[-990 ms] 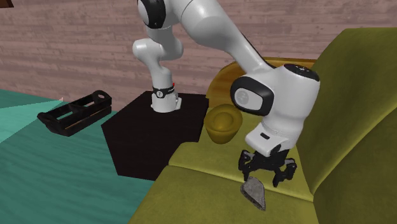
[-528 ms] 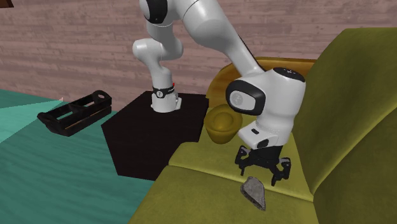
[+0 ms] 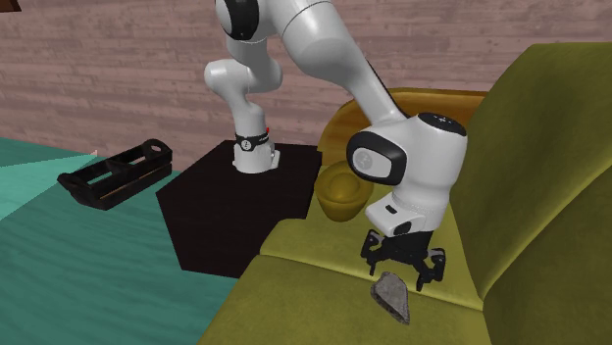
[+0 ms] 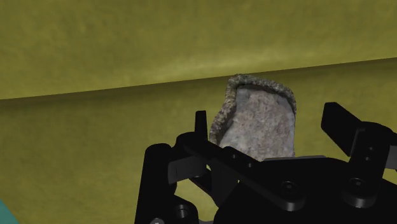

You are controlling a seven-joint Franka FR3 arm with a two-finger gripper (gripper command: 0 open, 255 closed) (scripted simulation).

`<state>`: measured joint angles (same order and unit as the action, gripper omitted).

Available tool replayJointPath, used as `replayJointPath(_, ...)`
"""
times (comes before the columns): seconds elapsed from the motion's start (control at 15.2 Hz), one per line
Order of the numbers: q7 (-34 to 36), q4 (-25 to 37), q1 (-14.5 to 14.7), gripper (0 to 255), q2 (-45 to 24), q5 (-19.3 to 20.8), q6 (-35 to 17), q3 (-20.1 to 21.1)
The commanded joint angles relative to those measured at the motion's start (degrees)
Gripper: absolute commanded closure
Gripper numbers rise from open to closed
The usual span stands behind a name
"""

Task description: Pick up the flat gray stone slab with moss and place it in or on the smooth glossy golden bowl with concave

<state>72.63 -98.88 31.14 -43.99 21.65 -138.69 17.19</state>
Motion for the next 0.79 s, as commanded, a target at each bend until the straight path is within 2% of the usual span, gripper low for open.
replayJointPath(0.0,0.0,0.0,0.0,0,0.0,0.0,0.0,0.0)
replayJointPath(0.07,0.0,0.0,0.0,255,0.0,0.0,0.0,0.0)
replayJointPath(0.73,-0.1,-0.2,-0.1,255,0.6,-0.2,0.4,0.2)
